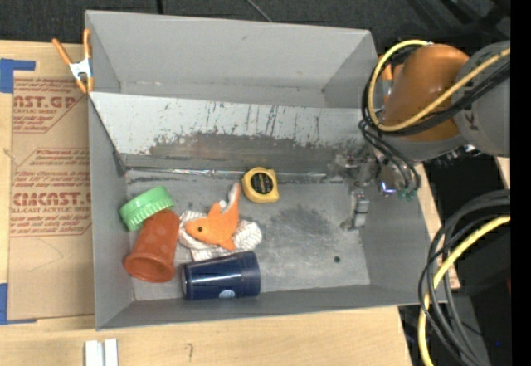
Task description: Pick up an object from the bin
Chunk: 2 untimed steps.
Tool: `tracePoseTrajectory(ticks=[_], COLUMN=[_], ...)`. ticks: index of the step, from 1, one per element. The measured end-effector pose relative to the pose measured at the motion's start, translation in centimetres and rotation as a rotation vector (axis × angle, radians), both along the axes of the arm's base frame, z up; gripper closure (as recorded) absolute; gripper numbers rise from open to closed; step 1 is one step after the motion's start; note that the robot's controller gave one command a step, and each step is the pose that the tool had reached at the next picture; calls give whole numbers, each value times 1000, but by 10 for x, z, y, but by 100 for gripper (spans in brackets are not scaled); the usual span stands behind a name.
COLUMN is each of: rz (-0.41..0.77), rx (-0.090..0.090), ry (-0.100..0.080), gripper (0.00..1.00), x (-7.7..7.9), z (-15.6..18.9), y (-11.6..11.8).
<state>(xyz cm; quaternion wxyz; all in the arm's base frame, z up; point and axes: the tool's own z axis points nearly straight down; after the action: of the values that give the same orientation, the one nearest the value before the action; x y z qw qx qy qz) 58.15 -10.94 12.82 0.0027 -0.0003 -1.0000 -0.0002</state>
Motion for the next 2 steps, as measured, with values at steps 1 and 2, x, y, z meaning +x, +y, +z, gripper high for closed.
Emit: tracePoseTrajectory(ticks=[1, 2], rz=[1, 6], rx=[-1, -3], ry=[-7, -11], gripper=[0, 0], x=[2, 2], z=[5, 3], y=[0, 2])
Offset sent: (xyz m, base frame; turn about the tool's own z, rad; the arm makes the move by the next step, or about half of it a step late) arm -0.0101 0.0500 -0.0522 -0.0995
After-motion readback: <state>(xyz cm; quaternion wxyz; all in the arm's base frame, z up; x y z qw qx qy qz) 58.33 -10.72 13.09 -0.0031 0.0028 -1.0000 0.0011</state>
